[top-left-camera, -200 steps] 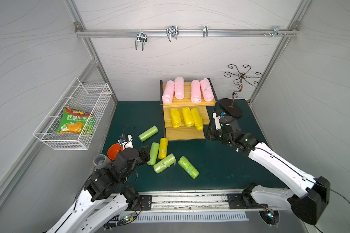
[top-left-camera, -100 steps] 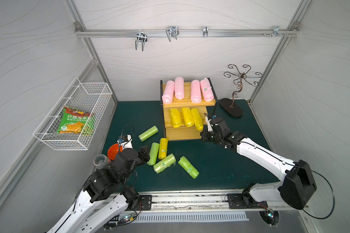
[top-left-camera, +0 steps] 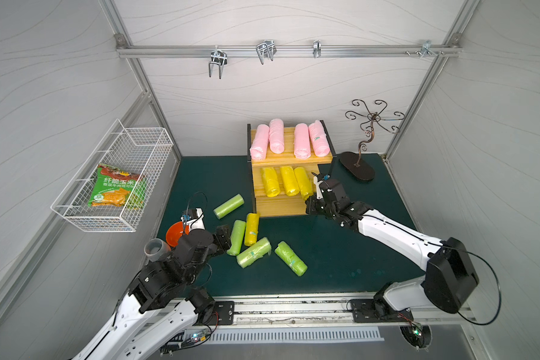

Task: Sort the rolls of trash bags by color and place them on the shelf
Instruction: Place the roll of trash bags on the shelf.

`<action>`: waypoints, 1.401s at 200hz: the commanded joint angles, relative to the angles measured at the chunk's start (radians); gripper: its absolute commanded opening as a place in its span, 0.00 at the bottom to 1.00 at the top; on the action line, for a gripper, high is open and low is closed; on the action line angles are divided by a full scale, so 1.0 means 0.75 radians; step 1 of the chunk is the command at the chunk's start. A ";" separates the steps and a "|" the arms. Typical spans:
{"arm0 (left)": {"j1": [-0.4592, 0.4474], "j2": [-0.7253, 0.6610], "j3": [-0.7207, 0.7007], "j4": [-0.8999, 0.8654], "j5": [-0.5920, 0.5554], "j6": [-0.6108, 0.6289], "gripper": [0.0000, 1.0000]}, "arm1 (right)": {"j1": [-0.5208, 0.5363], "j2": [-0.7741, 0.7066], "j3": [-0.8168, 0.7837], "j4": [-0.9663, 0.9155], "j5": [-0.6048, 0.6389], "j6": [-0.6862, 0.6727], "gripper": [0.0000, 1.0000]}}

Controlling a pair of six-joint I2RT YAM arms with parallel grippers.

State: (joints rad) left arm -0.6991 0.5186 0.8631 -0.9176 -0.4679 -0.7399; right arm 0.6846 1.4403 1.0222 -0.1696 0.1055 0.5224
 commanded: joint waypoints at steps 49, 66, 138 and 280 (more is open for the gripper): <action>0.006 -0.004 0.000 0.025 -0.024 0.003 0.81 | -0.005 0.066 0.088 0.066 0.005 -0.026 0.00; 0.006 -0.002 -0.006 0.029 -0.021 0.001 0.81 | -0.005 0.058 0.099 0.051 0.005 -0.024 0.00; 0.006 -0.009 -0.024 0.035 -0.018 -0.008 0.81 | 0.048 -0.168 0.012 -0.147 -0.010 -0.027 0.25; 0.078 0.751 0.085 0.063 0.468 0.071 0.91 | 0.125 -0.780 -0.195 -0.522 -0.011 -0.048 0.58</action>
State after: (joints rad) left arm -0.6697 0.9852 0.8726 -0.9123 -0.2459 -0.7277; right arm 0.7689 0.9073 0.9089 -0.4923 0.1104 0.4965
